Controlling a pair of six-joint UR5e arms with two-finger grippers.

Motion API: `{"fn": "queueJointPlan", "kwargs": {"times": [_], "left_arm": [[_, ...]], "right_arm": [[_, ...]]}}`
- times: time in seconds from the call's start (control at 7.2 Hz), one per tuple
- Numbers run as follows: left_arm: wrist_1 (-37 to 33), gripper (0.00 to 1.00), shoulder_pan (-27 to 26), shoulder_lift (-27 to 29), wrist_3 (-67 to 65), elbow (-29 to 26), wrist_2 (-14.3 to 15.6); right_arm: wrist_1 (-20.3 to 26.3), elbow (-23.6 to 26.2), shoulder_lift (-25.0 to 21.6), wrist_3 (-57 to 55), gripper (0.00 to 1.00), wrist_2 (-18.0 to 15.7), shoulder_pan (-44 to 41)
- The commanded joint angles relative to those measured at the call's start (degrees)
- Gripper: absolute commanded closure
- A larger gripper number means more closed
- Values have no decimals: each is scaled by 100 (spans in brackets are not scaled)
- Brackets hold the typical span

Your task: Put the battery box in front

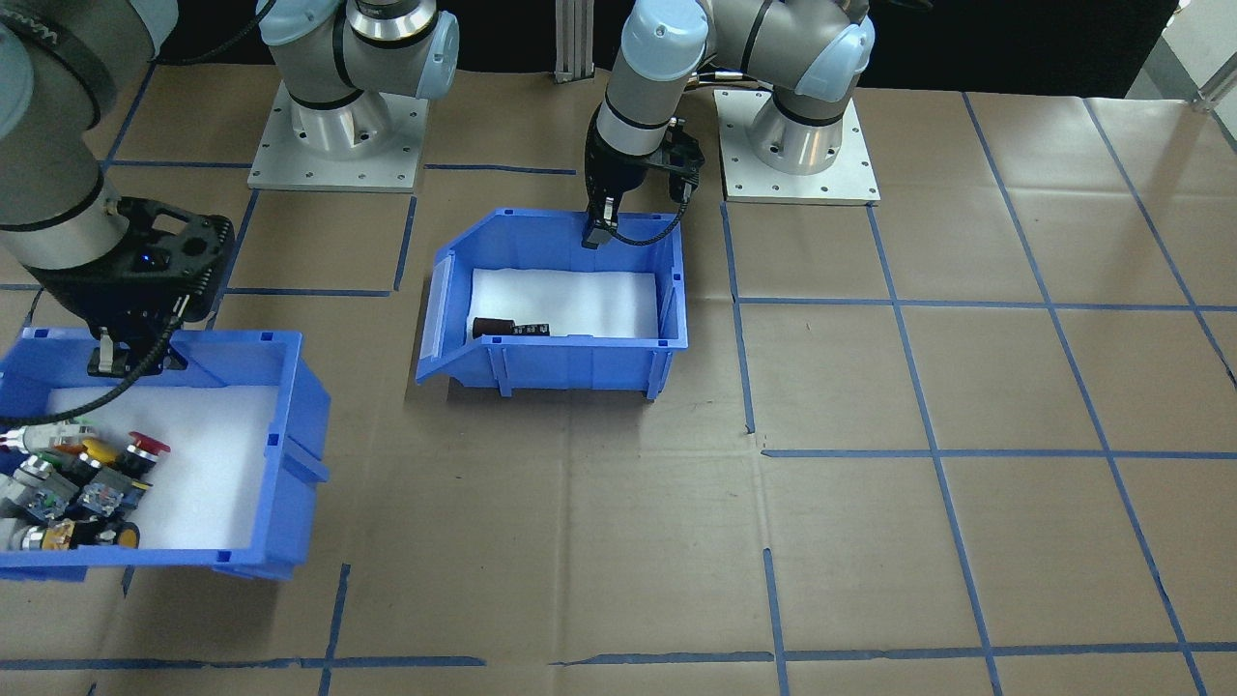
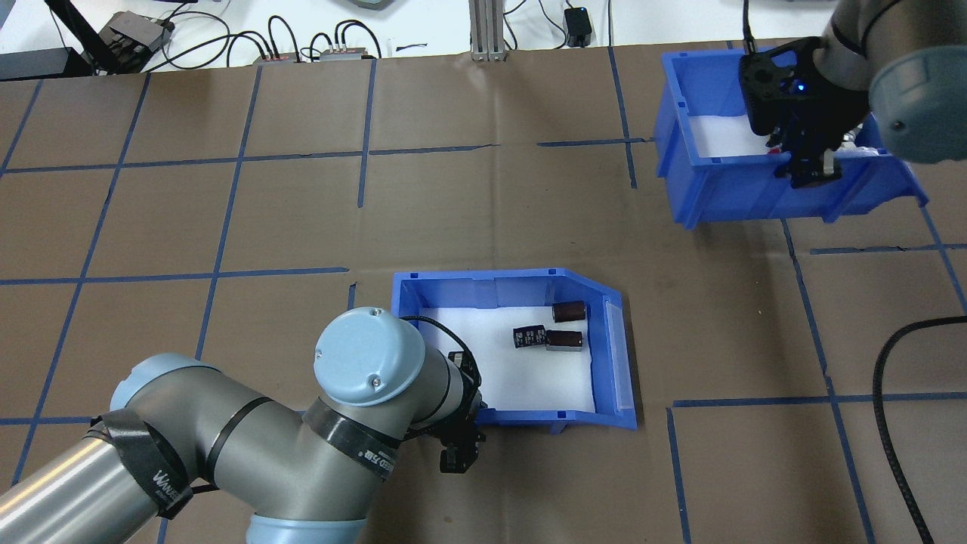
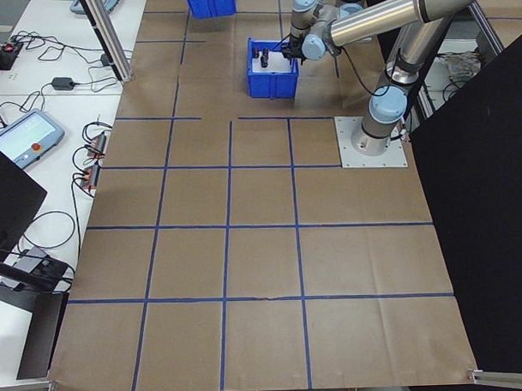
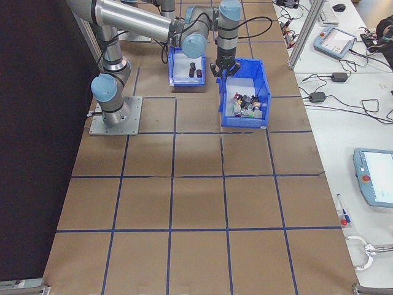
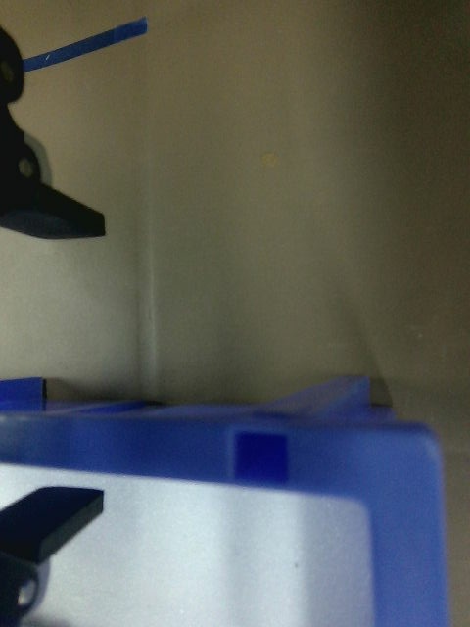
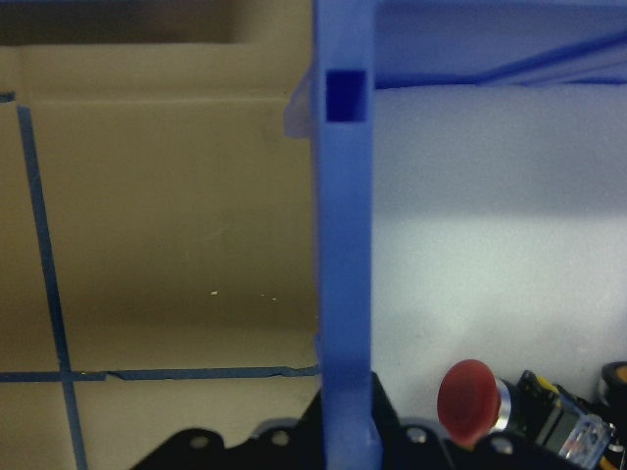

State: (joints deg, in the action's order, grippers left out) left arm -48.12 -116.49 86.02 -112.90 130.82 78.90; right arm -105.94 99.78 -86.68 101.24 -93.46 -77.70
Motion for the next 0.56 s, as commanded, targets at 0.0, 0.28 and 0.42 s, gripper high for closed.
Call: {"fn": "queueJointPlan", "kwargs": {"times": [0.0,0.28,0.42], "left_arm": [[74,100,3,-76,249,-187,655],[-83,100,422,-164,863,-416,793],[-267,100,964,-173,1023,-557,724]], "right_arm": [[-547,1231,-794,534,100,231,535],[-953,1823,-1183,932,100,205,695],[-955,1843,-1184,933,100,188,678]]}}
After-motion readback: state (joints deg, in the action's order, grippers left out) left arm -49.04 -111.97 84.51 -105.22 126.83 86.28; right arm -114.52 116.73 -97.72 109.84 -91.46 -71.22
